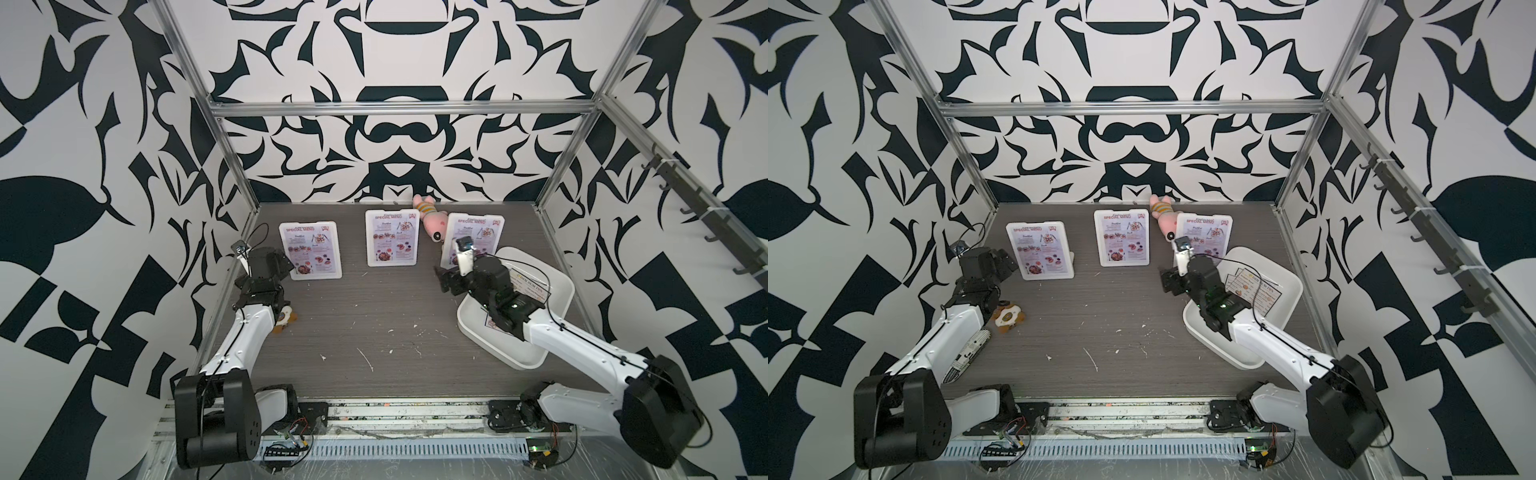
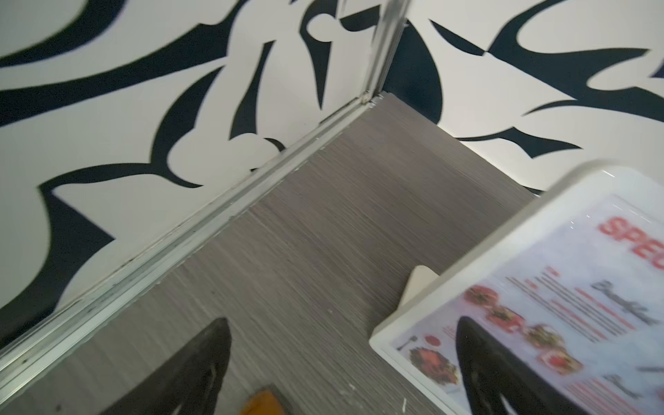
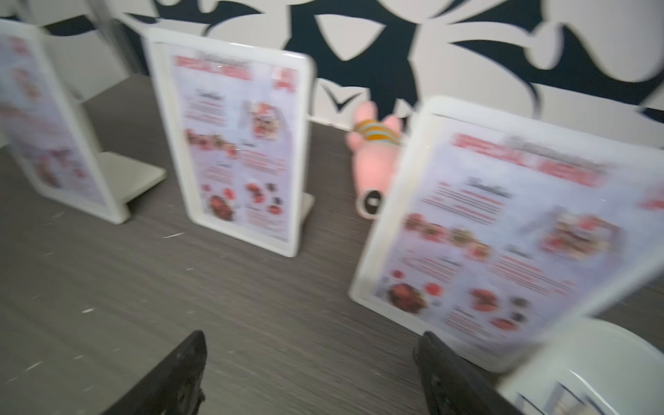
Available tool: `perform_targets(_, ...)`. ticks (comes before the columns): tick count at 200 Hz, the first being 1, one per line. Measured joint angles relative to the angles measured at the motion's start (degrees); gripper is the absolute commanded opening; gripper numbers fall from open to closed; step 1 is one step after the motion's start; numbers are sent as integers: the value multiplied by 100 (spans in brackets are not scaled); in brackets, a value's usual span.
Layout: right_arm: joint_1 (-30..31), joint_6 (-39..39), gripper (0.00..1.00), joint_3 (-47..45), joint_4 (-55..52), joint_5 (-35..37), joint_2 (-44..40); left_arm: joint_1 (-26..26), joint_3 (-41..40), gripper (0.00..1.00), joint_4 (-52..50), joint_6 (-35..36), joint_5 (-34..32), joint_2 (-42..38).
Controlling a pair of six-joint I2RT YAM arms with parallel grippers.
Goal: Replace the menus in the menu holders
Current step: Move the menu holder to the center of the board.
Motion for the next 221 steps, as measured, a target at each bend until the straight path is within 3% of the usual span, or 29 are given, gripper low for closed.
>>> perform_targets(40,1178,44,90,883,50,-85,1521,590,551,99,-579,-544,-251,761)
perform_targets(86,1718,149,90,1624,208,-380,2715,1405,1248,99,-758,-752,188,1674)
perform_targets(143,1799,236,90,2376,518,-643,3617,1351,2098,100,-669,-603,1434,2717)
perform_targets(221,1797,302,90,3471,717,-669,4680,778,2835,99,-761,-470,2061,3364)
